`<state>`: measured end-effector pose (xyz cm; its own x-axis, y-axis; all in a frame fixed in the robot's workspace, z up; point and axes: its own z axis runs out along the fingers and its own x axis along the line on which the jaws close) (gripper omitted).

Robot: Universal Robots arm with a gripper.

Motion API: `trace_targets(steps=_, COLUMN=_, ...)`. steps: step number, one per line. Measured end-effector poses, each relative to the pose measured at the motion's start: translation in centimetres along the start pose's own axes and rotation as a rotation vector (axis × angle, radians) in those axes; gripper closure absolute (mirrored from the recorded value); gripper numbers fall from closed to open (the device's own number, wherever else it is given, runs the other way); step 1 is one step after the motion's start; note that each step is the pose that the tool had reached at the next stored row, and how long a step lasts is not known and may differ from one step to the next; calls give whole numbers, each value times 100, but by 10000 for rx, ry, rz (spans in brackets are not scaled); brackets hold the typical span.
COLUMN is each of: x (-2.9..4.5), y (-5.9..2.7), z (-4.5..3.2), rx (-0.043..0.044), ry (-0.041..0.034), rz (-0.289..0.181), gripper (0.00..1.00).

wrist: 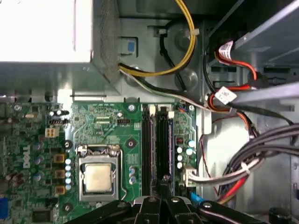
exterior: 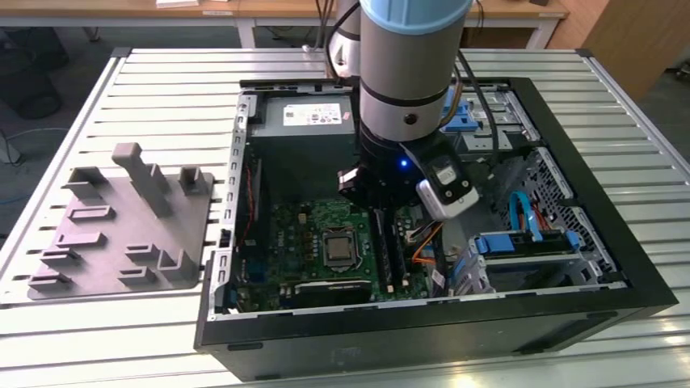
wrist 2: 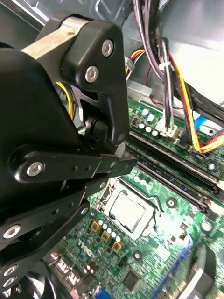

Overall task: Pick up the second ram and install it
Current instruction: 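Press down the second ram until it locks into place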

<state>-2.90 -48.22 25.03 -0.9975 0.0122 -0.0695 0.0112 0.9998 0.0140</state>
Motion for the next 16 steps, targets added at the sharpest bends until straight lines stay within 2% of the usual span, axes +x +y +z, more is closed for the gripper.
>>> trace_targets(steps=5, x=-19, y=134, z=88, rx=21, ry=41, rz=-1, gripper=90)
trace_targets(steps=12, x=-7, y=322, z=216, rx=21, ry=49, rz=-1, gripper=90)
trace_targets(steps=16, x=-3, y=381, z=257, rx=21, ry=49, rz=-1, gripper=90)
